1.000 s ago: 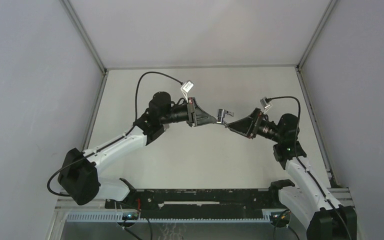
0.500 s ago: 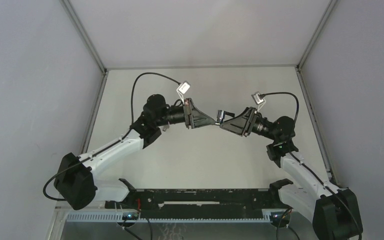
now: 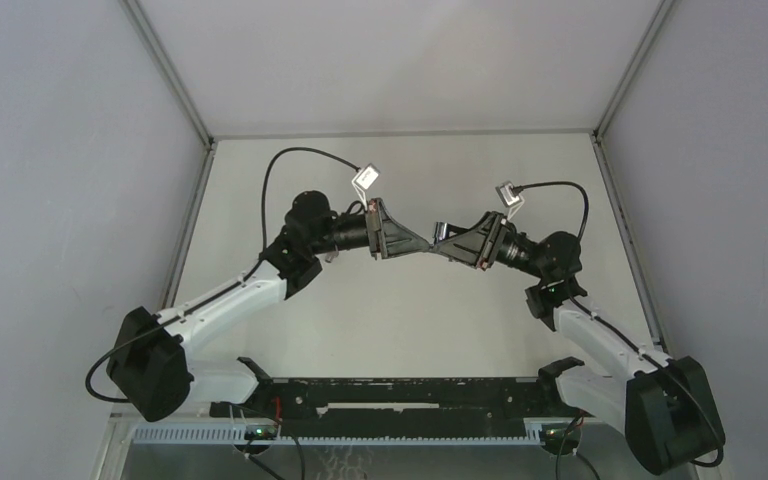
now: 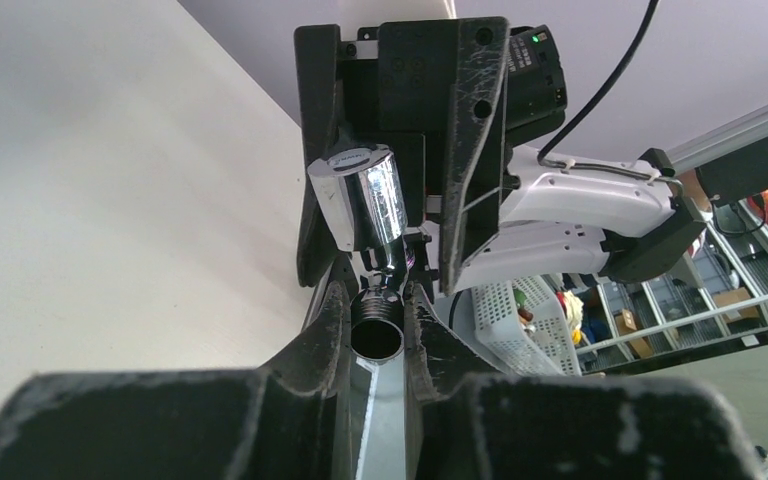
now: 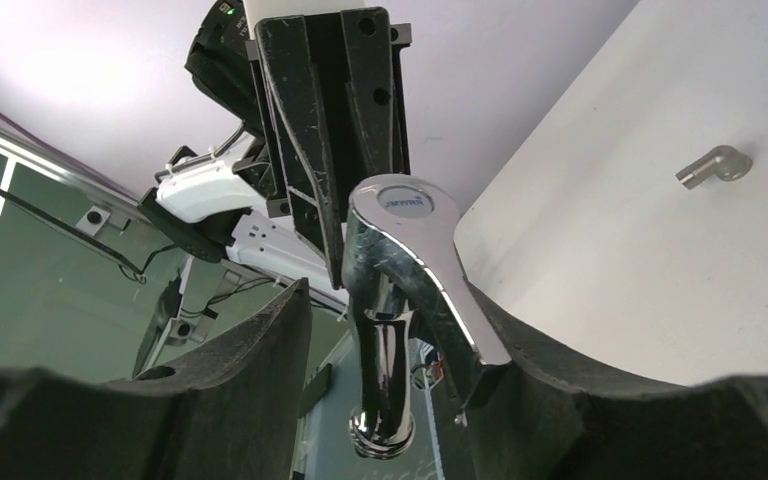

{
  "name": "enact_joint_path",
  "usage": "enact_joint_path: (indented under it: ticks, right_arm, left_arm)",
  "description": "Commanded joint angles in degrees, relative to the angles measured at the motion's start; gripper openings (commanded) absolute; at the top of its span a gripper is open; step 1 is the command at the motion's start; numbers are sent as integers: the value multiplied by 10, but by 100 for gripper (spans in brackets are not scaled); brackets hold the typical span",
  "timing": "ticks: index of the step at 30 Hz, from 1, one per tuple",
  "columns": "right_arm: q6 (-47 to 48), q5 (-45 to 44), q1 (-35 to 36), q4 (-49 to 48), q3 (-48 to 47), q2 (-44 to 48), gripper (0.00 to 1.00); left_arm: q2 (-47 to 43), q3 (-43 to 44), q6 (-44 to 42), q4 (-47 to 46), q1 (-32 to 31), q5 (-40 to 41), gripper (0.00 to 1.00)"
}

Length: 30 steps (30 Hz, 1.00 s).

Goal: Install the water faucets

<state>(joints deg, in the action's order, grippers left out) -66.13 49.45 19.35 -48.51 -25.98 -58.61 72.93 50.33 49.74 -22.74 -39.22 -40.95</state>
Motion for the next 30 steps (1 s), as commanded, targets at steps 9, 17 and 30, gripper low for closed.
enact_joint_path:
  ticks: [9,17,30]
  right_arm:
    - [-18,22,6,-55,-32,-28,49]
    - [-18,25,16,-57,-39,-26,42]
    - [-19,29,25,-60,-45,-30,19]
  left_arm:
    - [-24,-9,14,-50,2,-16,0]
    - [-19,-9,15,-52,2,-17,0]
    - [-12,-8,17,-53,3,-20,0]
